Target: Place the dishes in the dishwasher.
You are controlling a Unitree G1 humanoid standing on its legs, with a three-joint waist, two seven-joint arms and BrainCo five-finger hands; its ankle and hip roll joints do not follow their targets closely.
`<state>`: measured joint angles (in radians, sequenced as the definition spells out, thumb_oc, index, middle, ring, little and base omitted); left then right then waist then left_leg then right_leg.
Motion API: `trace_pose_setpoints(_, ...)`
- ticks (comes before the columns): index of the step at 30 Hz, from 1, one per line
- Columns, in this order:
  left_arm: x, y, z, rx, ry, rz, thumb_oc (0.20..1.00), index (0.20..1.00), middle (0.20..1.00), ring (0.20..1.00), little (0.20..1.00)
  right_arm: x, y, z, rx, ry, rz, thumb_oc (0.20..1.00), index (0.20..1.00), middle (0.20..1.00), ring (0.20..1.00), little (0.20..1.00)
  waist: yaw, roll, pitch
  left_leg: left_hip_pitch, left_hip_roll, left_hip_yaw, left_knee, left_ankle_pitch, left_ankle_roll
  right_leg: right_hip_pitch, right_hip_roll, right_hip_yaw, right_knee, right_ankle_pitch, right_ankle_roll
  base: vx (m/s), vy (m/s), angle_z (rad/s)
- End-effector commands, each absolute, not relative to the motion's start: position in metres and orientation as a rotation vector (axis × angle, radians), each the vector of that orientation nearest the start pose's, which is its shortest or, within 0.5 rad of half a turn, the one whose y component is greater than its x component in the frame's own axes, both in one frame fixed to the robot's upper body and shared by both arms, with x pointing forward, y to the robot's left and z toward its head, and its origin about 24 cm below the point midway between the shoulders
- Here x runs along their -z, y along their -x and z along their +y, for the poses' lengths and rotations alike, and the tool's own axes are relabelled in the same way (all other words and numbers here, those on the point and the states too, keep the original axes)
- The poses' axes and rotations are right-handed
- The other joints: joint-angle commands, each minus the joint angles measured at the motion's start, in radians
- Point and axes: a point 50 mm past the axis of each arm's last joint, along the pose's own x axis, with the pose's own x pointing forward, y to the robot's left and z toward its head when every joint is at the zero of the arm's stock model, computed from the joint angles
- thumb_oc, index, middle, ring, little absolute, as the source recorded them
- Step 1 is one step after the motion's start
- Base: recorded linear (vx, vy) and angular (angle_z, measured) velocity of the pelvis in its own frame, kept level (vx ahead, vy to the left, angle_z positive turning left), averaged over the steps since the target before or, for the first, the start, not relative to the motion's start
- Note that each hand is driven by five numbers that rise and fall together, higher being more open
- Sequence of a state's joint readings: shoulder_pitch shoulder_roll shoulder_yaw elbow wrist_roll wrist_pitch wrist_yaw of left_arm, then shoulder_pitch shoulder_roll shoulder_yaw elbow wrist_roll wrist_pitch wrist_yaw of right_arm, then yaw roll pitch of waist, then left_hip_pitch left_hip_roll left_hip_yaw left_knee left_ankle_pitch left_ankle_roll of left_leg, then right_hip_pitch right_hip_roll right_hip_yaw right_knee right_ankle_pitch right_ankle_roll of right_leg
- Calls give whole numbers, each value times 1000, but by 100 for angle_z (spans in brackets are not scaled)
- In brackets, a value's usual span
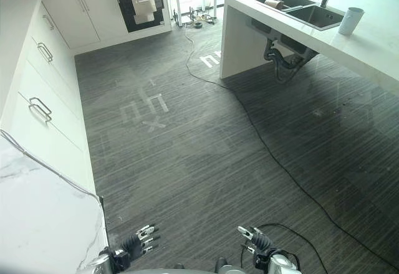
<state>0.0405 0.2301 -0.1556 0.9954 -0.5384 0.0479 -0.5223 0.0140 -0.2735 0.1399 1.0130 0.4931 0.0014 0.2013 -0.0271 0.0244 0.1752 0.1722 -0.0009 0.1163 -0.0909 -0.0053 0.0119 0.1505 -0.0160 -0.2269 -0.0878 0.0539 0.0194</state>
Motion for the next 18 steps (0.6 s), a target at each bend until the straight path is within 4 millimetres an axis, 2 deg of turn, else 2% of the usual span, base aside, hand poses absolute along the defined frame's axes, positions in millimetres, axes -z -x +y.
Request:
trace_pose_setpoints(1,141,-136,187,264,428,933,1000,1000,1000,1000,1000,133,-155,-227,58,-226,887,1000,1000,1000,1000,1000,-23,-6,-4,5,-7,96,4,-92,1,27,-15,-4,9,-111,65,0,0,0)
trace_pose_setpoints(7,138,-144,195,186,386,877,1000,1000,1000,1000,1000,130,-158,-228,45,-205,846,1000,1000,1000,1000,1000,-25,-7,-4,-1,-6,100,4,-89,-1,21,-15,-2,4,-105,68,0,0,0)
trace_pose_setpoints(18,127,-163,198,179,178,789,1000,1000,1000,1000,1000,118,-175,-219,-55,-142,766,1000,1000,1000,1000,1000,-22,-18,-3,2,-9,108,4,-87,0,20,-11,-9,7,-104,68,-16,-5,0)
